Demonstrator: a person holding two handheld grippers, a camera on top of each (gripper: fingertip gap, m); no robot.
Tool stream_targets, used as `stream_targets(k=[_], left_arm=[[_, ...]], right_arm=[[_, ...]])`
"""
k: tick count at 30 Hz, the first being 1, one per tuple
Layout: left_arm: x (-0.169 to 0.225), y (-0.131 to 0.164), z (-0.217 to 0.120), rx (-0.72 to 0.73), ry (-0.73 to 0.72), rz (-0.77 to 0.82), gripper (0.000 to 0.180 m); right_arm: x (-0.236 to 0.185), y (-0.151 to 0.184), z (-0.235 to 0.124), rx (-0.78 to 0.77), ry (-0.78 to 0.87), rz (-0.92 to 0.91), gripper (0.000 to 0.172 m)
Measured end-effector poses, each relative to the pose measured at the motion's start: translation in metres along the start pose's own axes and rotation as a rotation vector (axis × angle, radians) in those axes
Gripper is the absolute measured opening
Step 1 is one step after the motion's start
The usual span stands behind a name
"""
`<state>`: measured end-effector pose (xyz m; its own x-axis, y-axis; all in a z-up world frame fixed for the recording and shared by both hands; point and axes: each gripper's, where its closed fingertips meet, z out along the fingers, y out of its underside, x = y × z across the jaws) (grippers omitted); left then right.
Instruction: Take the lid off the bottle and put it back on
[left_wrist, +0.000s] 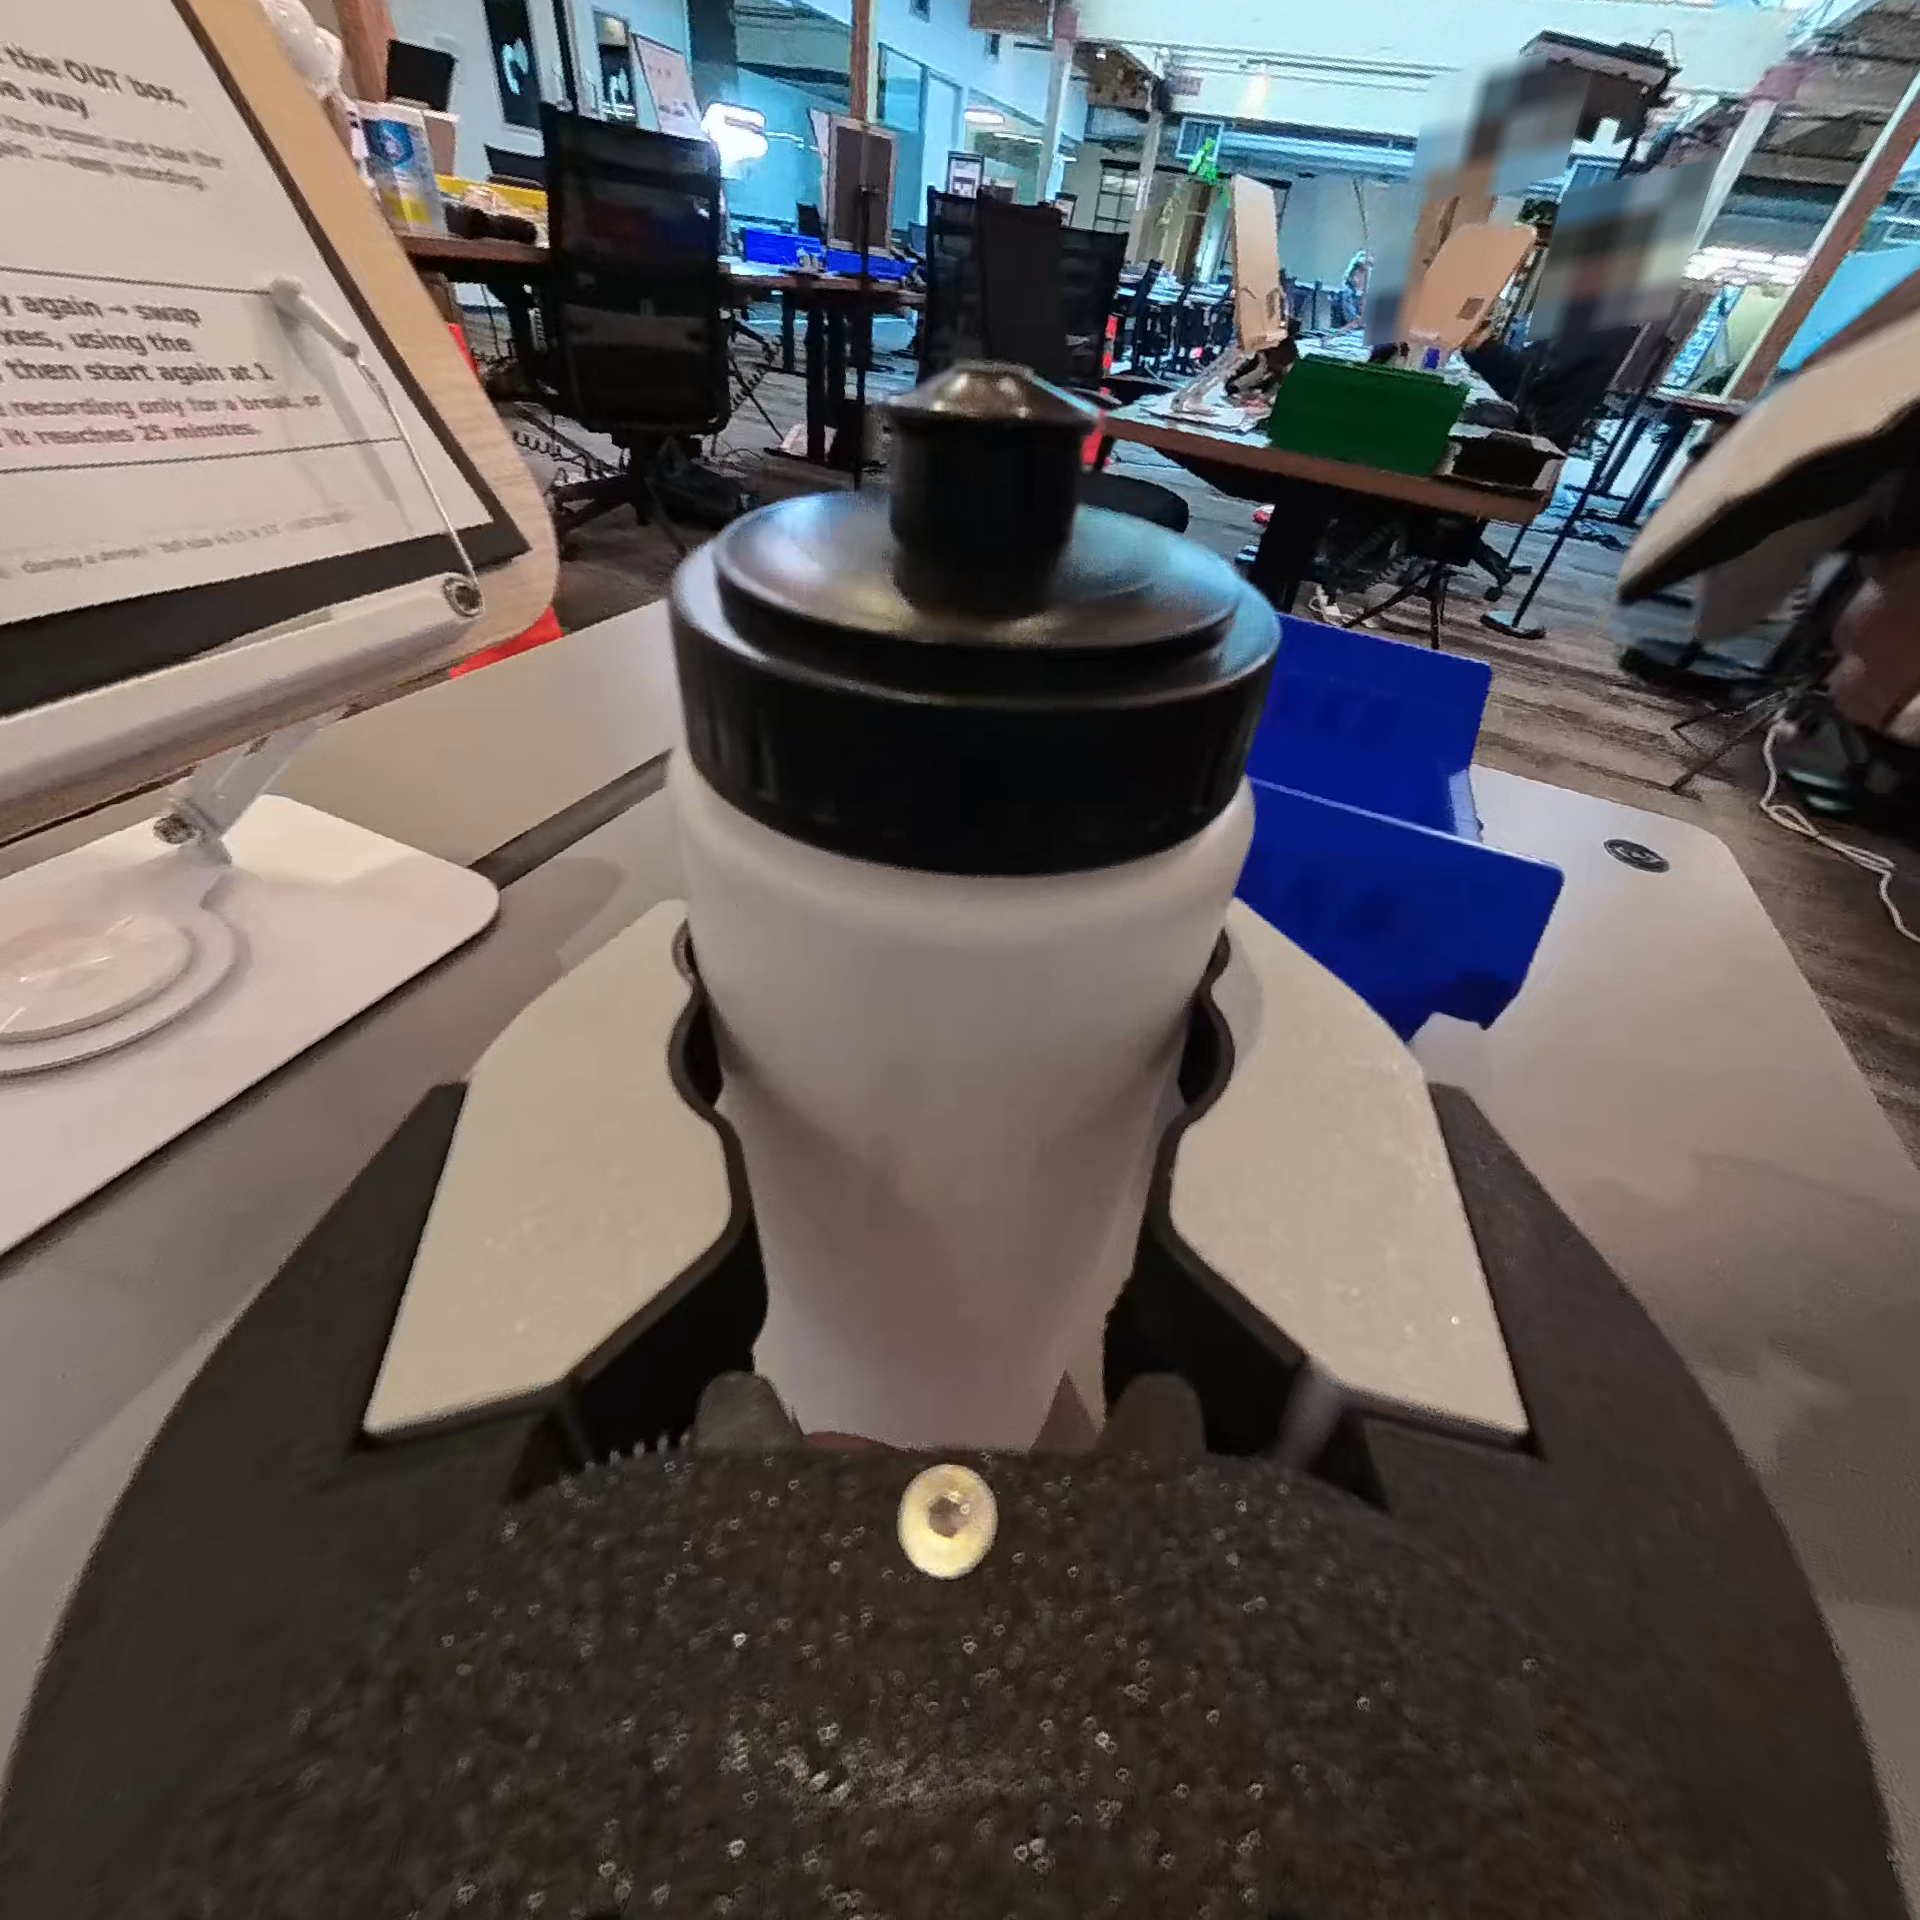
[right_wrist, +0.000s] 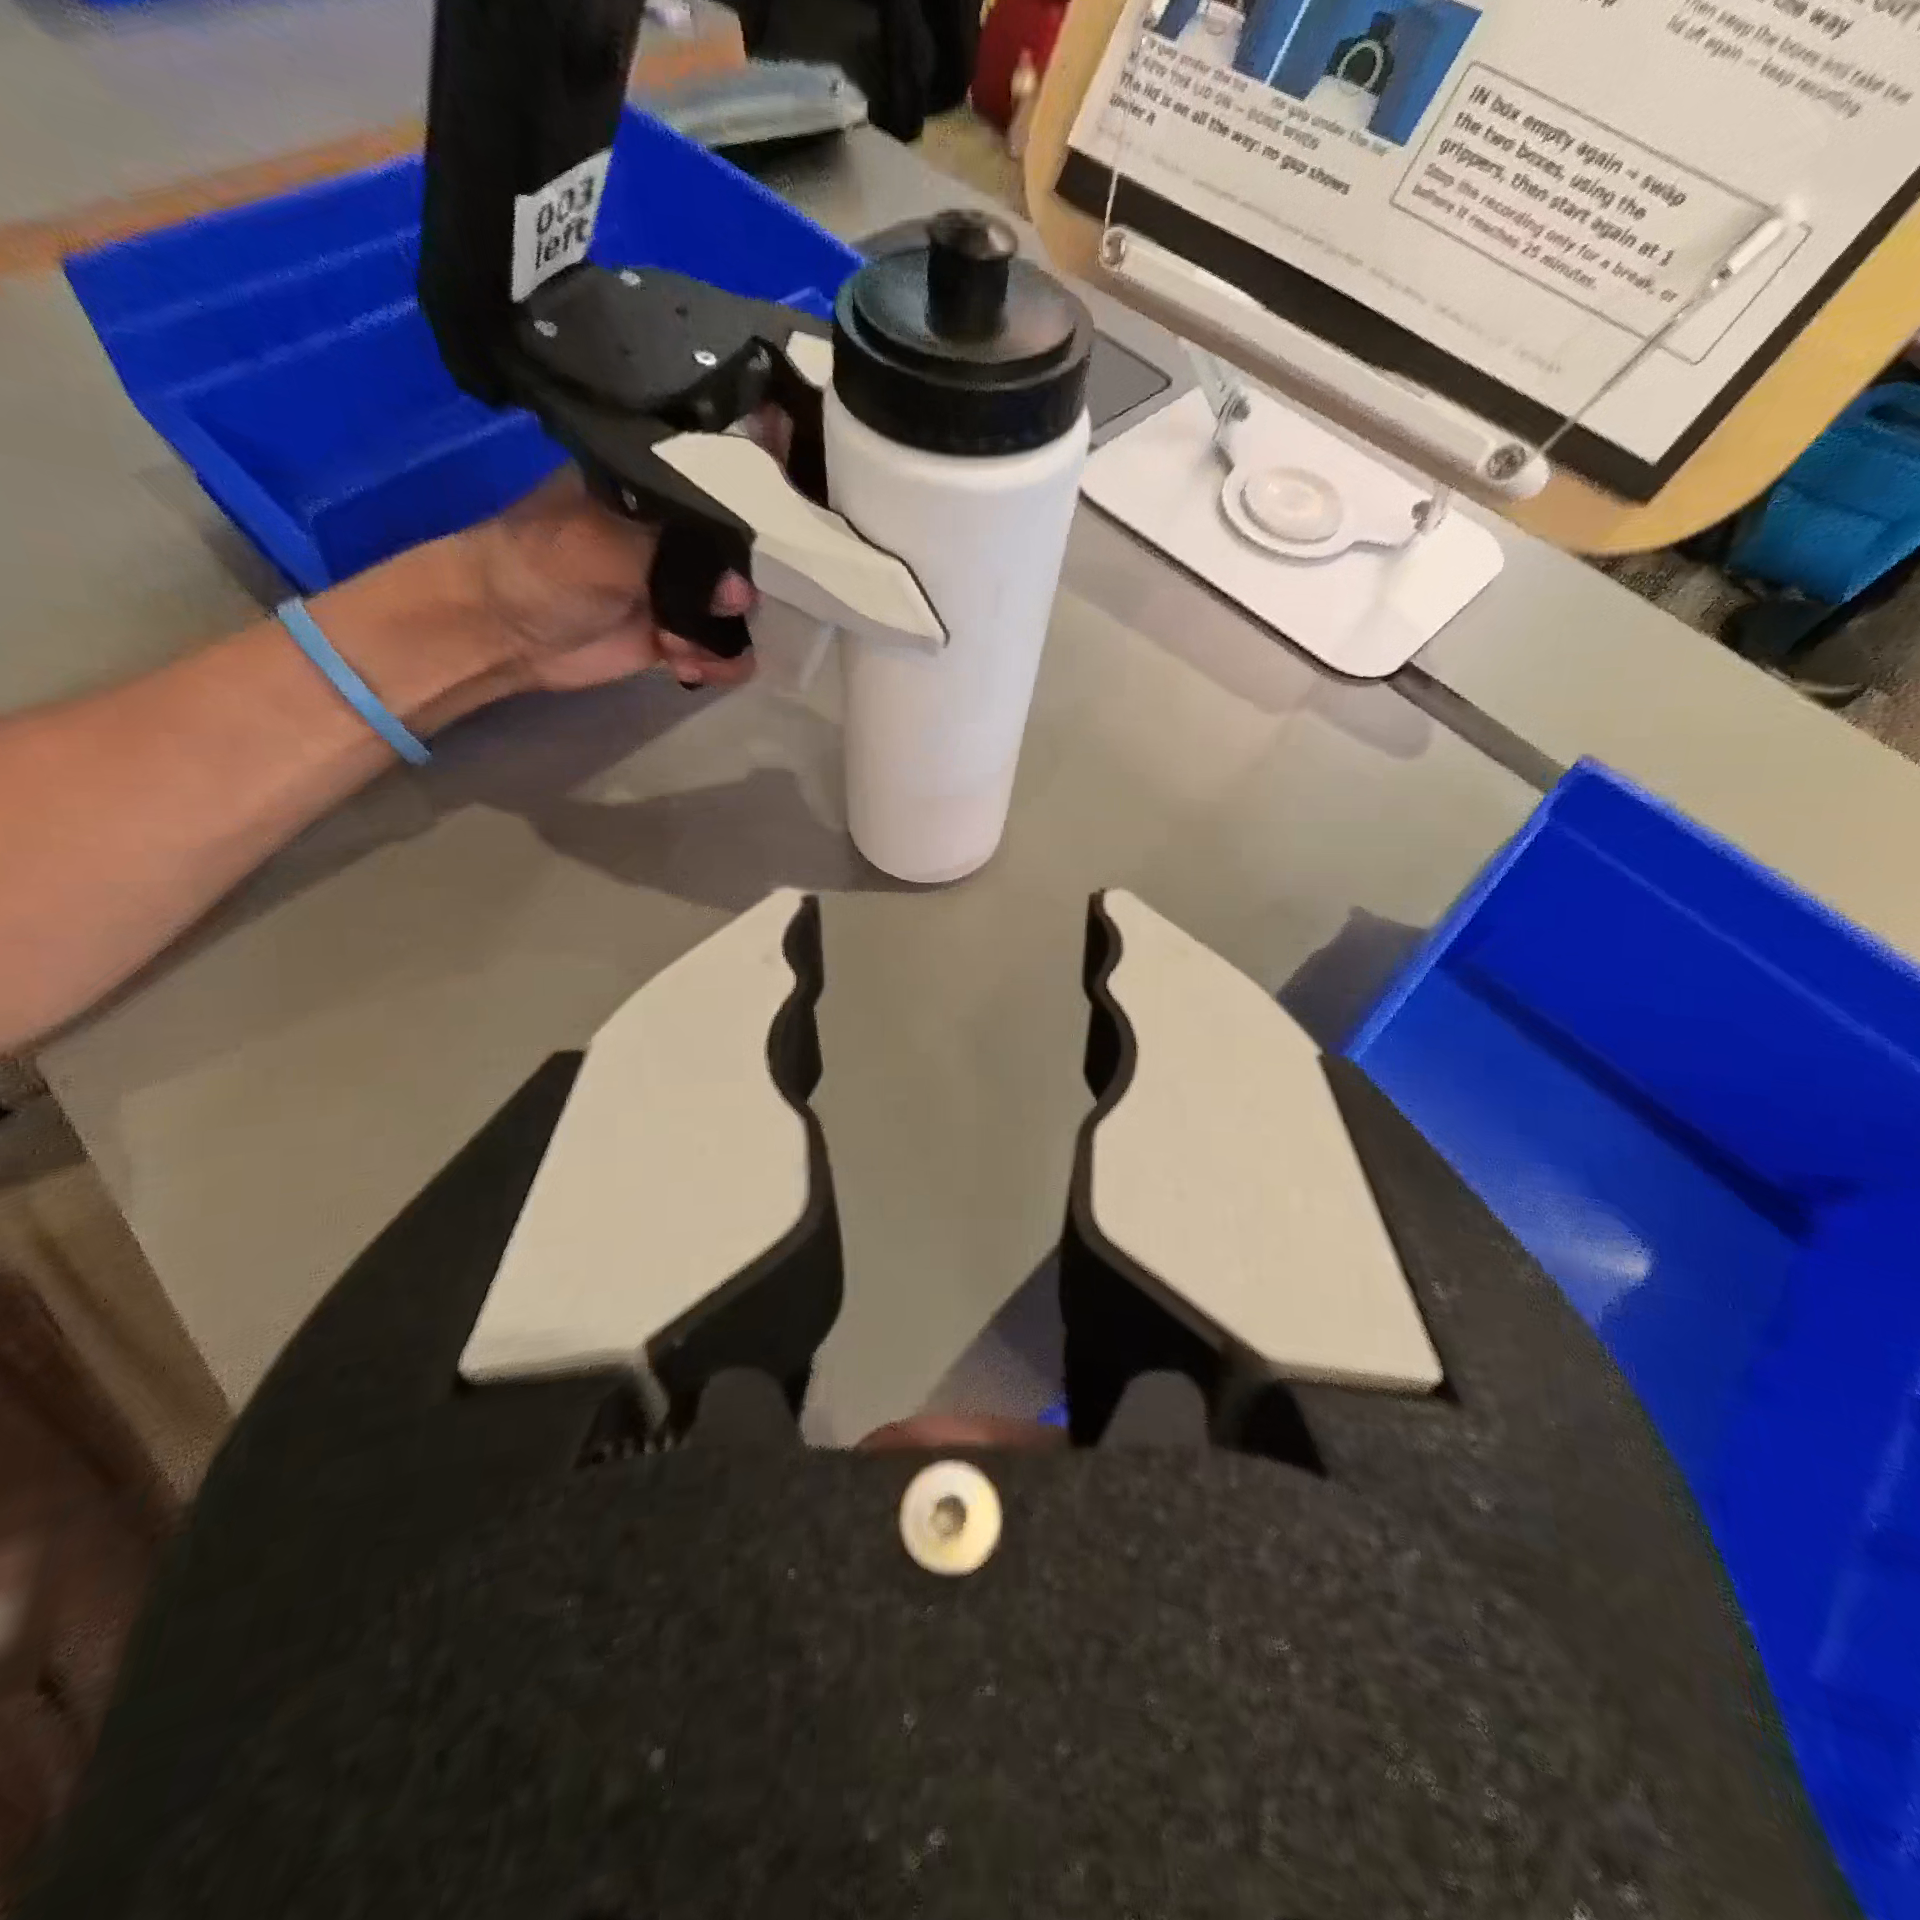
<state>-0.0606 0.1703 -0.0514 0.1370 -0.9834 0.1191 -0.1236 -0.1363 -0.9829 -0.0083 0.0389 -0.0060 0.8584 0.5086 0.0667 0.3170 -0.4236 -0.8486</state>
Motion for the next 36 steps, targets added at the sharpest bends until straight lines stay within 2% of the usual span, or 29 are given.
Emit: stream_targets(k=[4,6,7,11,14,19,21,22,31,36], left_arm=[[-0.001,0.000,-0.004,0.018,0.015,-0.010,0.087],[0.000,0.000,-0.005,0.013,0.018,0.006,0.087],[0.001,0.001,-0.005,0.006,0.015,0.016,0.087],[0.006,0.003,-0.003,-0.017,-0.002,0.064,0.087],[0.006,0.003,-0.003,-0.017,-0.007,0.064,0.087],[0.004,0.003,-0.002,-0.014,-0.017,0.054,0.087],[0.003,0.002,-0.002,-0.011,-0.018,0.052,0.087],[0.003,0.002,-0.002,-0.010,-0.016,0.052,0.087],[0.000,0.004,-0.002,-0.026,-0.043,0.082,0.086],[-0.005,0.003,-0.003,0.001,-0.035,0.054,0.085]], right_arm=[[0.002,-0.036,0.013,-0.112,-0.039,-0.152,0.052],[0.010,-0.046,0.032,-0.261,-0.029,-0.249,0.073],[0.014,-0.054,0.044,-0.310,-0.018,-0.279,0.077],[0.014,-0.074,0.091,-0.484,-0.094,-0.199,0.090],[0.014,-0.074,0.110,-0.643,-0.118,-0.109,0.100],[0.006,-0.071,0.128,-0.777,-0.106,-0.024,0.094],[-0.004,-0.071,0.129,-0.797,-0.135,0.009,0.074],[-0.004,-0.072,0.129,-0.803,-0.118,0.009,0.073],[-0.003,-0.070,0.127,-0.864,-0.191,-0.183,0.072],[0.003,-0.071,0.129,-0.889,-0.275,-0.376,0.071]])
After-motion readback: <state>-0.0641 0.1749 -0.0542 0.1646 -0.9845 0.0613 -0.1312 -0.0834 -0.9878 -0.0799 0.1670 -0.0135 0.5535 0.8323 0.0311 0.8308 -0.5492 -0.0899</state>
